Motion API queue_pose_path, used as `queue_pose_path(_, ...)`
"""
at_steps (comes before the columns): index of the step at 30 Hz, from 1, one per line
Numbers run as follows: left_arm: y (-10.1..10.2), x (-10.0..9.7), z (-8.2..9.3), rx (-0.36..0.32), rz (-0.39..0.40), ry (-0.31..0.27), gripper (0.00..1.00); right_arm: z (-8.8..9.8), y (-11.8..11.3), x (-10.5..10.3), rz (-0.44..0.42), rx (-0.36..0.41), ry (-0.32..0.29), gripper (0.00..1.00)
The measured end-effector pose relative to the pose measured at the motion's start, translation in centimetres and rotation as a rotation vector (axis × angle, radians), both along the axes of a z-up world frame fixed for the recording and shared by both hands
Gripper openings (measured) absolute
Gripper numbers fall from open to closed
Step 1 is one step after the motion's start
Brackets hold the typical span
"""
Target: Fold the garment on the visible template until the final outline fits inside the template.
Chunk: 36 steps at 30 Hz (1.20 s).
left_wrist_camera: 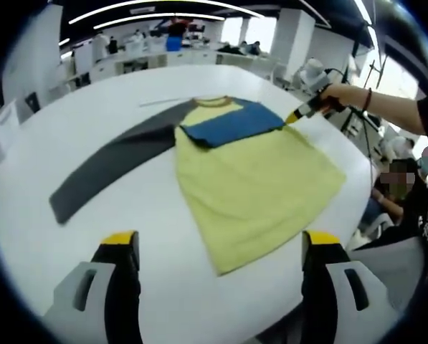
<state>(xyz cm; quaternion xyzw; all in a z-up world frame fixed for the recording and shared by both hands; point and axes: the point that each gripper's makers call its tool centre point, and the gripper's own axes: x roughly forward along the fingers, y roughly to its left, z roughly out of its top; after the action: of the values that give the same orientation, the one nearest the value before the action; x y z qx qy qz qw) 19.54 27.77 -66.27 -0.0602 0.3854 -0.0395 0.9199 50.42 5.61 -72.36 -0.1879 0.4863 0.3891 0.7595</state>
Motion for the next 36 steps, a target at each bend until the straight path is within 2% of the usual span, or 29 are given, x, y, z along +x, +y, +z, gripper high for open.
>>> queue_pose_path(11, 0.2, -0.3, -0.1, 0.004, 0.004, 0.007, 0.88, -0.3, 0.2, 0.1, -0.032, 0.040, 0.047, 0.00)
queue_pose_path(19, 0.4, -0.4, -0.2, 0.005, 0.008, 0.008, 0.88, 0.1, -0.3, 0.6, 0.039, -0.029, -0.027, 0.00)
queue_pose_path(30, 0.9, -0.5, -0.2, 0.005, 0.014, 0.006, 0.88, 0.0, -2.3, 1.4, 0.056, -0.110, -0.053, 0.00)
queue_pose_path(36, 1.1, -0.4, -0.1, 0.007, 0.021, 0.003, 0.88, 0.0, -3.4, 1.8, 0.043, -0.128, -0.054, 0.00)
